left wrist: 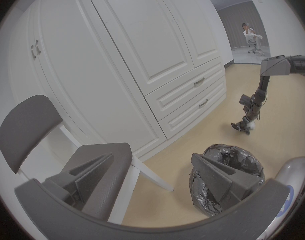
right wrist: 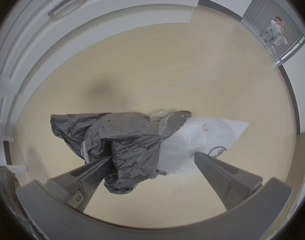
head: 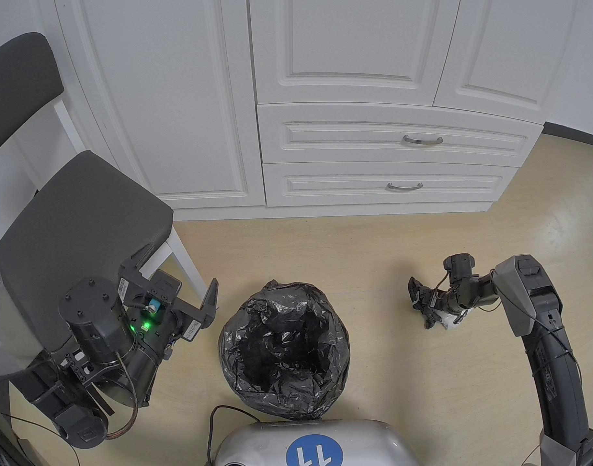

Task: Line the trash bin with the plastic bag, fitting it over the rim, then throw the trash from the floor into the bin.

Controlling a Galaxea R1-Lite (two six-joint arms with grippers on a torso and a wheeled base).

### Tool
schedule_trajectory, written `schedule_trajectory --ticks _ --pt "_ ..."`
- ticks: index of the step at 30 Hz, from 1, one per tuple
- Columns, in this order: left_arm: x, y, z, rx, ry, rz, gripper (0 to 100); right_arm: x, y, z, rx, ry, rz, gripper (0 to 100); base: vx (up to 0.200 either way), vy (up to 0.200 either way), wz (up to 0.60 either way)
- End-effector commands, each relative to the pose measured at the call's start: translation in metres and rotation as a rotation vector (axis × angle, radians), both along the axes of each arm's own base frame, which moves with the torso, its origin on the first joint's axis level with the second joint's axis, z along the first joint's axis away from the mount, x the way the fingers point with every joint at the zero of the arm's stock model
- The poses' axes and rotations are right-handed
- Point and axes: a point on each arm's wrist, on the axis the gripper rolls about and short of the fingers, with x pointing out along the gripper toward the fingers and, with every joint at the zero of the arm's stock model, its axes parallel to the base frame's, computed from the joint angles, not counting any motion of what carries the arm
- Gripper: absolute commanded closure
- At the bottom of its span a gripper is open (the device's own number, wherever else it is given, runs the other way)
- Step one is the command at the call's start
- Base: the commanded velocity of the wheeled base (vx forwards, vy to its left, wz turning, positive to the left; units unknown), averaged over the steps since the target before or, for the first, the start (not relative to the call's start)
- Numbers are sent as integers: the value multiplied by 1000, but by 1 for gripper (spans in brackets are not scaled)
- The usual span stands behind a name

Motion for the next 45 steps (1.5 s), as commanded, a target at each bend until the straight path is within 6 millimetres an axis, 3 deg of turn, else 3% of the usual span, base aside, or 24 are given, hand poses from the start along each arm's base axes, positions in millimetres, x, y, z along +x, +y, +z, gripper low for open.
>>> schedule_trajectory --ticks 1,9,22,23,33,36,39,41,42,45 --pt "2 0 -8 24 26 6 0 3 -3 -15 -1 -68 -6 0 0 0 0" --pt "-4 3 -5 23 19 1 0 4 -12 -32 -48 -122 11 0 0 0 0" --pt "-5 2 -5 24 21 -4 0 1 -14 -35 -60 -80 20 0 0 0 0" --pt "-5 2 -5 24 21 -4 0 1 -14 -35 -60 -80 20 100 0 0 0" --pt "-7 1 -7 30 29 -10 0 2 -13 -31 -65 -73 18 100 0 0 0" --pt "-7 1 -5 22 21 -11 0 2 -5 5 -61 -112 20 100 0 0 0" --pt "-9 4 3 8 -5 -10 0 -15 12 51 -15 -112 38 100 0 0 0" --pt "-12 6 9 3 -26 -7 0 -33 32 87 58 -129 93 100 0 0 0" --pt "-12 7 11 1 -33 -5 0 -39 37 95 76 -131 108 100 0 0 0" --pt "-22 18 24 8 -79 13 0 -90 73 172 152 -236 258 100 0 0 0"
